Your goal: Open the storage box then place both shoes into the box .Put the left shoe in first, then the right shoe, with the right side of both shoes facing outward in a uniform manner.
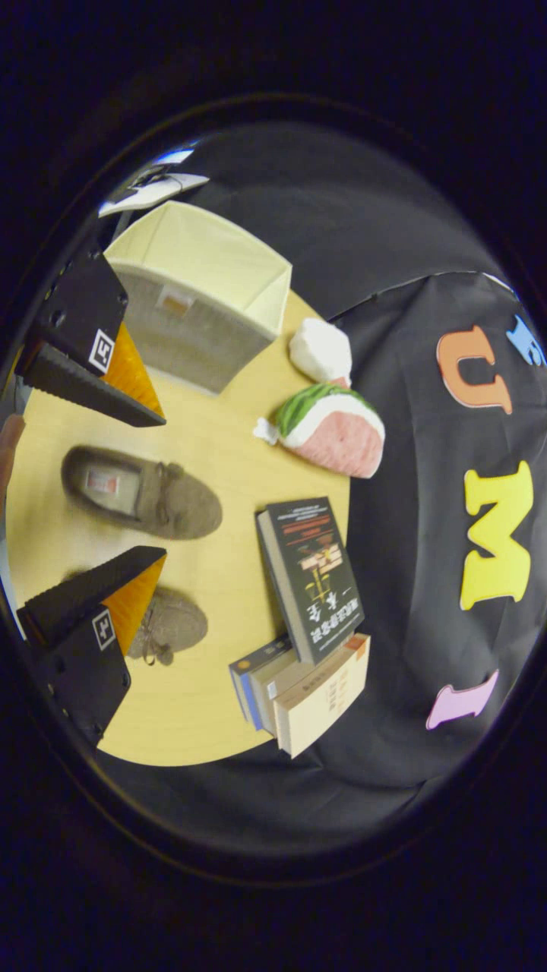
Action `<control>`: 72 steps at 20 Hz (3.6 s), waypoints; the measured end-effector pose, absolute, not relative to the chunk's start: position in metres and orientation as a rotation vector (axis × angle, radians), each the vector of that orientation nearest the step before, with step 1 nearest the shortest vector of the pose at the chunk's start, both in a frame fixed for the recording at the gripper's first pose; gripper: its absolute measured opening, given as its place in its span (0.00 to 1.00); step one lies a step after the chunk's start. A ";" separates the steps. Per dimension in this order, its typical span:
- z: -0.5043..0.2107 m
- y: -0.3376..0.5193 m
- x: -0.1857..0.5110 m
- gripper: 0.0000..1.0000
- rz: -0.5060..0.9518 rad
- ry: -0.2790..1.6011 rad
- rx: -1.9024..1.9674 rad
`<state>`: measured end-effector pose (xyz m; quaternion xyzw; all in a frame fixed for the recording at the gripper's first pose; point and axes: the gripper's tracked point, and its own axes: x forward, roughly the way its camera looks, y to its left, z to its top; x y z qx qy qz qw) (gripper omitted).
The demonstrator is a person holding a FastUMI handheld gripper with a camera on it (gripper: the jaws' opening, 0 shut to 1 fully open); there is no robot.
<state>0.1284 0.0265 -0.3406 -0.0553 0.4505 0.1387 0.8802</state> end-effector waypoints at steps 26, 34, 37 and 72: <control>-0.441 0.012 0.119 0.01 0.272 1.222 0.072; -0.392 0.015 0.102 0.01 0.267 1.229 0.229; -0.356 0.026 0.096 0.00 0.279 1.211 0.274; -0.416 0.332 0.049 0.01 0.189 1.385 0.128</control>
